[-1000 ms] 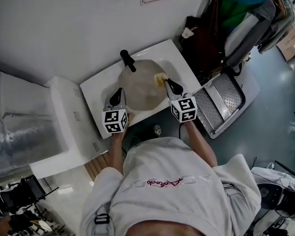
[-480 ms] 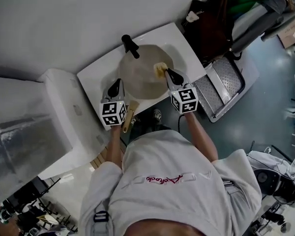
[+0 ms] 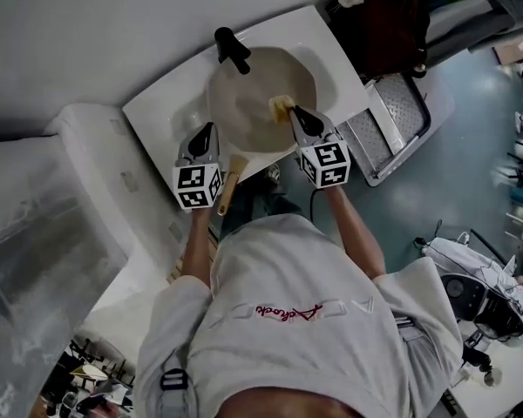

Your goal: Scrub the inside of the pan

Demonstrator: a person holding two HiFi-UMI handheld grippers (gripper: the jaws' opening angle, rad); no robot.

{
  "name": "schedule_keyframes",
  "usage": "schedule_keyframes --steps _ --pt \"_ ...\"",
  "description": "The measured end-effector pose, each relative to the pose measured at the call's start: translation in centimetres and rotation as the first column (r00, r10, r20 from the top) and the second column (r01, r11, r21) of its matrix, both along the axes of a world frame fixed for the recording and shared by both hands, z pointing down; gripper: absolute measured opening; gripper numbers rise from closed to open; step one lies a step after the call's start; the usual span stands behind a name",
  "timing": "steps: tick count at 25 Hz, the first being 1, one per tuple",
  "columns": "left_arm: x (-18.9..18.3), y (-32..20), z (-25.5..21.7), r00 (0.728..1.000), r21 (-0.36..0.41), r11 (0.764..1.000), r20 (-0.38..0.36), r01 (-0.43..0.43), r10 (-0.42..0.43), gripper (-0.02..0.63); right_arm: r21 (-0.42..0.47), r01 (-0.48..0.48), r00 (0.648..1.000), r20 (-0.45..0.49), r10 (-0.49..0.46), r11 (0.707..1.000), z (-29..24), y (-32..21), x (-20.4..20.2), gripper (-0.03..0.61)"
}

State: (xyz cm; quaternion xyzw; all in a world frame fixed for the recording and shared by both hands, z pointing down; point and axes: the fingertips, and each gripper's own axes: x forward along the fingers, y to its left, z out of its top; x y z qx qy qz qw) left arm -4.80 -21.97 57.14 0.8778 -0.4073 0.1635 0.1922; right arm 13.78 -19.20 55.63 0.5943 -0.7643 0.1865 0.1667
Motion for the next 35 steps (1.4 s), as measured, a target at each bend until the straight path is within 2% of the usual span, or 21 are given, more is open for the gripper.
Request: schedule_keyframes --steps 6,11,12,13,21,28,32,35 --pt "0.2 0.3 2.8 1.0 -0.062 0.998 0.001 -0.012 0.012 0.0 -0.031 0.014 1.0 -0.014 -0.014 0.999 1.1 -0.7 -0.5 0.023" --pt "-0.6 0.0 5.3 1.0 -0.115 0.993 0.011 0.013 -0.011 0.002 -0.053 0.023 1.0 -0.018 -0.025 0.998 2.2 -1.2 -0.7 0.023" --pt "-0.7 -0.1 5.8 1.0 -0.133 0.991 0.012 0.016 -0.015 0.013 -0.057 0.027 0.999 -0.018 -0.028 0.998 2.4 -1.3 -0.8 0.023" --pt "-0.8 -0.2 6.4 1.0 -0.153 0.988 0.014 0.017 -0.015 0.066 -0.06 0.03 0.999 -0.016 -0.031 0.998 2.5 -1.4 -1.0 0.023" --pt "-0.3 -1.8 9.8 0.999 -0.253 0.967 0.032 0.023 -0.016 0.187 -0.076 0.052 0.999 -0.011 -0.053 0.996 3.1 -2.5 -1.3 0.023" --pt "0.3 -3.0 11.8 0.998 -0.29 0.957 0.067 0.022 -0.002 0.187 -0.089 0.063 0.998 -0.014 -0.064 0.994 3.6 -3.4 -1.2 0.023" --pt "0.7 -3.0 11.9 0.998 -0.302 0.953 0.066 0.015 0.005 0.106 -0.093 0.075 0.997 -0.024 -0.078 0.993 3.8 -4.0 -1.3 0.023" --pt "0.8 -3.1 11.9 0.998 -0.311 0.95 0.061 0.022 -0.003 0.098 -0.097 0.092 0.994 -0.044 -0.097 0.991 3.9 -4.5 -1.5 0.023"
